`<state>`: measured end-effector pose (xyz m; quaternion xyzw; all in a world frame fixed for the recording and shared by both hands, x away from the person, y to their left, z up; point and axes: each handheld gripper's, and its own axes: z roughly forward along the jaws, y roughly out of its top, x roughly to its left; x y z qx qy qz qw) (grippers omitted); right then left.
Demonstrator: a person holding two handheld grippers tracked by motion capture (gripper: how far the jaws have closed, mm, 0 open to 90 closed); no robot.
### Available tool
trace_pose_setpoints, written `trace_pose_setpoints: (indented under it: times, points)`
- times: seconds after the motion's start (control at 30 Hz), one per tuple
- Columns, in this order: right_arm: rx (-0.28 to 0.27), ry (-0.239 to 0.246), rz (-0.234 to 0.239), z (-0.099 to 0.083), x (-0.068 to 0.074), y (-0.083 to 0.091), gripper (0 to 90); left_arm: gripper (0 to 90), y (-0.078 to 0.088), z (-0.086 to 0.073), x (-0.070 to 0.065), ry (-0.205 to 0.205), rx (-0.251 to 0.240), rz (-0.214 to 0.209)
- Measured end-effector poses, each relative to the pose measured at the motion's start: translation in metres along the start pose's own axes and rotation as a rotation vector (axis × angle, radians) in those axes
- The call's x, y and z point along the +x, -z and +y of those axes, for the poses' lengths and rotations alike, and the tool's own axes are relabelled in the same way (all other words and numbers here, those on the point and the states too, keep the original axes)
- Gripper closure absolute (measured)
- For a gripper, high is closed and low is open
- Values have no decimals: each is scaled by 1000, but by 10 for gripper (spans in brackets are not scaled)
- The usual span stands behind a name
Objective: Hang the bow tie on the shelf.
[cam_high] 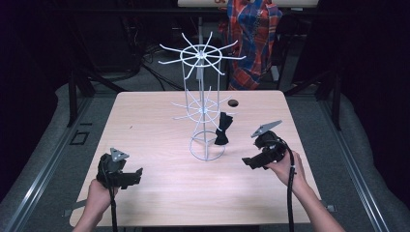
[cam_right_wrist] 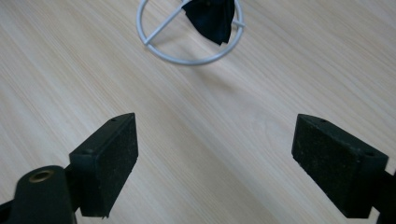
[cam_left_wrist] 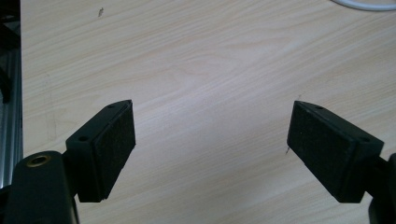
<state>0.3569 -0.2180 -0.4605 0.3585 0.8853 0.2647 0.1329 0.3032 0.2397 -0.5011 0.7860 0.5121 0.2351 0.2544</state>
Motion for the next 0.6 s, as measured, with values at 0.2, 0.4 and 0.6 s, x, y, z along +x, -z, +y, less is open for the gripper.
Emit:
trace_pose_setpoints:
  times: [0.2,0.4,0.6]
  points:
    - [87,12,-35,-27,-1,-1,80,156,1,0,1,4,-9,5]
    - [163,26,-51,-44,0,-16,21,156,0,1,0,5,-16,-7]
    - [182,73,-85,-43,1,-24,0,156,2,1,1,24,-44,-1]
